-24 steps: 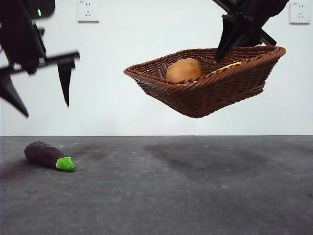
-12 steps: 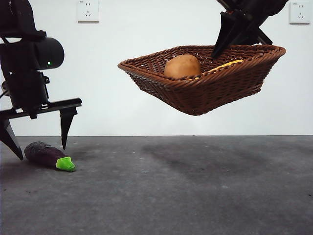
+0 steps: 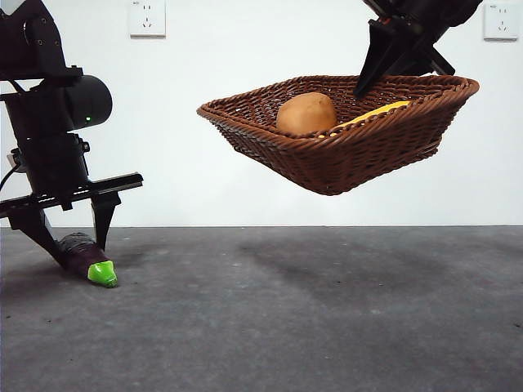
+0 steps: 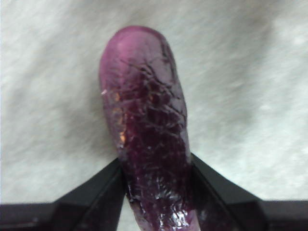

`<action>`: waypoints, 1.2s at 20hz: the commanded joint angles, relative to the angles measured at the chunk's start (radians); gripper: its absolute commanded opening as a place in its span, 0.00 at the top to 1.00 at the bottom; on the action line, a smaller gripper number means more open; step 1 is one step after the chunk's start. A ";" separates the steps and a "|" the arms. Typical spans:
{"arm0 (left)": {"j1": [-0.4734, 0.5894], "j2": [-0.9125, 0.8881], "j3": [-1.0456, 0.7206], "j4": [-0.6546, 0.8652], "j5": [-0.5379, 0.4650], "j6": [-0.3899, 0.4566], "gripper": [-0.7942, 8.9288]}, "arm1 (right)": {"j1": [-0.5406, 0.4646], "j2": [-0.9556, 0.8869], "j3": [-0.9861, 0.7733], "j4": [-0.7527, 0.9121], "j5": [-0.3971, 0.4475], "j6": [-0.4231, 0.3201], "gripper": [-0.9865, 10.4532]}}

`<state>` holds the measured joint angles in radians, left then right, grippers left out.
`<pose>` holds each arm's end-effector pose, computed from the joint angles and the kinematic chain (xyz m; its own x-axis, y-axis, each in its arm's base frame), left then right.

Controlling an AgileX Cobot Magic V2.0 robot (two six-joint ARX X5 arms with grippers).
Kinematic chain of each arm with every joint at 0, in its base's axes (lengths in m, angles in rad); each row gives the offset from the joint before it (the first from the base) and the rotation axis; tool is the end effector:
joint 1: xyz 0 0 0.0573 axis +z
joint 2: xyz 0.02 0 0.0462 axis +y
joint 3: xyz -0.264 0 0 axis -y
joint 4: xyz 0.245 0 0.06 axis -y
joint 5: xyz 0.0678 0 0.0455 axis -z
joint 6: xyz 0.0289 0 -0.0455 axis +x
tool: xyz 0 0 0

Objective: Help me put the vegetables on the table into the basket

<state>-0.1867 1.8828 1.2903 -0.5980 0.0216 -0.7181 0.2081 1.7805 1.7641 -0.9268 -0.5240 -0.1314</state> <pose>0.3671 -0.0700 0.1779 0.3607 -0.0901 -0.9283 -0.4546 0.8521 -0.2593 0.3643 0.0917 0.3426 0.3941 0.5946 -0.7008 -0.5661 0.7578 0.3246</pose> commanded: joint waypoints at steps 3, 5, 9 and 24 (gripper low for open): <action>0.000 0.003 0.002 0.039 0.056 0.096 0.93 | 0.001 -0.013 -0.002 0.006 -0.014 -0.001 0.92; 0.001 -0.031 0.002 0.048 0.064 0.200 0.93 | 0.001 -0.013 -0.002 0.002 -0.003 0.002 0.92; 0.023 -0.183 0.002 0.045 0.086 0.416 0.93 | 0.002 -0.010 -0.002 -0.025 0.032 0.023 0.92; -0.124 -0.600 0.001 0.241 0.552 0.195 0.93 | 0.235 0.040 -0.002 0.105 0.165 0.234 0.92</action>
<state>-0.3088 1.2762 1.2957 -0.3676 0.5777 -0.4870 0.4412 1.8187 1.7638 -0.8433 -0.3477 0.0612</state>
